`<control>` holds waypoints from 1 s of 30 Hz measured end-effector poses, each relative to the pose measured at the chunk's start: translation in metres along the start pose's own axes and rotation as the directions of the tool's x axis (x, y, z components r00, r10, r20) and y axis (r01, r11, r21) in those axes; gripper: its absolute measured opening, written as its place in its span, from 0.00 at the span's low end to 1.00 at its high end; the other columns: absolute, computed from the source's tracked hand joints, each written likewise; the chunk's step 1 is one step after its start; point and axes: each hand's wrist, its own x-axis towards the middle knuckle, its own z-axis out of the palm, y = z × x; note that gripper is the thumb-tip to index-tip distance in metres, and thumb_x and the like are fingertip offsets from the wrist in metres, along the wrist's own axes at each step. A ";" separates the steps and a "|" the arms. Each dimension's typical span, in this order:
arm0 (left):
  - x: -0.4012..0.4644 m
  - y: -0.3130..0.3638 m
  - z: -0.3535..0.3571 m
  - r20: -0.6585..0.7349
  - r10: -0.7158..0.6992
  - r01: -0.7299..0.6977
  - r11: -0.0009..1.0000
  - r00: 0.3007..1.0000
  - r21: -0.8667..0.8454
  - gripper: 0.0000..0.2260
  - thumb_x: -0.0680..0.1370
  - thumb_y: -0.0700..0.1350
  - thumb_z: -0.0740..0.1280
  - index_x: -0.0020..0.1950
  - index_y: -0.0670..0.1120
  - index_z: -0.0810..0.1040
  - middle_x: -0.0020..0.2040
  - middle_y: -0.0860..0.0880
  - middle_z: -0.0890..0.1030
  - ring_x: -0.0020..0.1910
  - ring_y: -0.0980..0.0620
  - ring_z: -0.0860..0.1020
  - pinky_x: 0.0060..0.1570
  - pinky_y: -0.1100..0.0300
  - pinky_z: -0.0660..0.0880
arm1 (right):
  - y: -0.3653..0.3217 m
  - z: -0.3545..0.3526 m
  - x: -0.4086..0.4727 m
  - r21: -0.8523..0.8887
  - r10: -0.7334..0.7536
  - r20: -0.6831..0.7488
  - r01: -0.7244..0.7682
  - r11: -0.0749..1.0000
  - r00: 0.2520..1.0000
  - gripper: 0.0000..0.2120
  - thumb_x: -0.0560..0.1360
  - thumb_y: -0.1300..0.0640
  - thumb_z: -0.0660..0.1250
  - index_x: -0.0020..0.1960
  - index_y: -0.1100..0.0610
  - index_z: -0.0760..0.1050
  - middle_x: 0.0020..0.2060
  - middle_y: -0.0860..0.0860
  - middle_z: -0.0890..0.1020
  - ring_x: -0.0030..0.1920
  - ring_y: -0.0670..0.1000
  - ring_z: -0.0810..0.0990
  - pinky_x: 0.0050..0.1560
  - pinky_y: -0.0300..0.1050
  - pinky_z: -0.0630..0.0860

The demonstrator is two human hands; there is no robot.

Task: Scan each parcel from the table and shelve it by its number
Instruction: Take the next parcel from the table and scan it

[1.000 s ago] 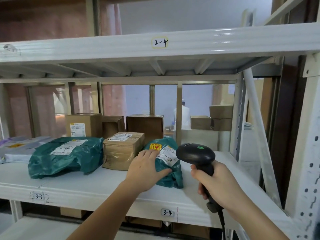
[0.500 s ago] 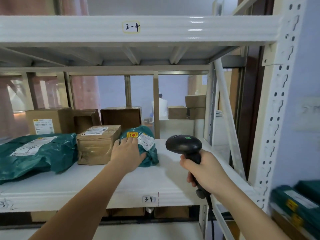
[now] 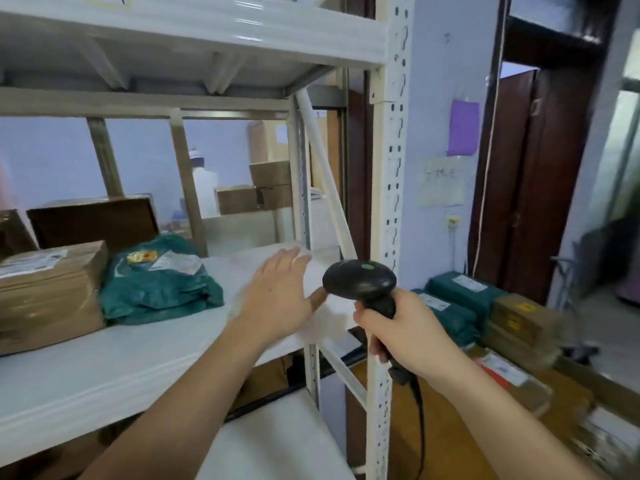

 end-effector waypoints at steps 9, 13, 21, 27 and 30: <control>-0.001 0.142 0.051 0.108 0.327 -0.294 0.924 0.939 -0.246 0.34 0.82 0.68 0.59 0.85 0.56 0.57 0.85 0.54 0.56 0.84 0.50 0.56 0.82 0.49 0.54 | 0.053 -0.104 -0.078 -0.031 0.126 -0.279 -0.141 0.990 0.952 0.05 0.77 0.55 0.68 0.44 0.55 0.75 0.24 0.49 0.77 0.23 0.47 0.76 0.29 0.45 0.74; 0.006 0.194 0.080 0.166 0.393 -0.341 0.900 0.904 -0.272 0.36 0.82 0.68 0.59 0.85 0.54 0.57 0.86 0.51 0.56 0.84 0.49 0.55 0.82 0.45 0.56 | 0.074 -0.148 -0.104 -0.047 0.149 -0.335 -0.174 0.984 0.930 0.05 0.77 0.57 0.68 0.45 0.58 0.75 0.24 0.53 0.78 0.24 0.49 0.76 0.29 0.44 0.73; 0.025 0.284 0.155 0.257 0.379 -0.306 0.909 0.889 -0.285 0.35 0.81 0.69 0.59 0.84 0.54 0.60 0.84 0.52 0.61 0.82 0.49 0.60 0.81 0.49 0.57 | 0.130 -0.244 -0.131 -0.046 0.233 -0.343 -0.264 0.963 0.910 0.03 0.76 0.58 0.69 0.46 0.57 0.75 0.25 0.51 0.77 0.26 0.49 0.77 0.30 0.44 0.74; 0.029 0.326 0.213 0.385 0.345 -0.268 0.933 0.856 -0.241 0.34 0.82 0.64 0.60 0.85 0.51 0.57 0.85 0.49 0.57 0.83 0.47 0.57 0.82 0.46 0.57 | 0.183 -0.294 -0.126 -0.057 0.285 -0.315 -0.318 0.947 0.905 0.03 0.76 0.61 0.68 0.48 0.59 0.75 0.28 0.55 0.76 0.27 0.52 0.76 0.31 0.48 0.74; 0.038 0.339 0.238 0.419 0.331 -0.254 0.939 0.845 -0.230 0.35 0.83 0.64 0.60 0.85 0.51 0.56 0.86 0.49 0.56 0.84 0.47 0.56 0.83 0.48 0.55 | 0.207 -0.305 -0.111 -0.058 0.296 -0.296 -0.327 0.943 0.908 0.03 0.76 0.60 0.68 0.47 0.58 0.75 0.28 0.55 0.76 0.27 0.54 0.76 0.31 0.49 0.73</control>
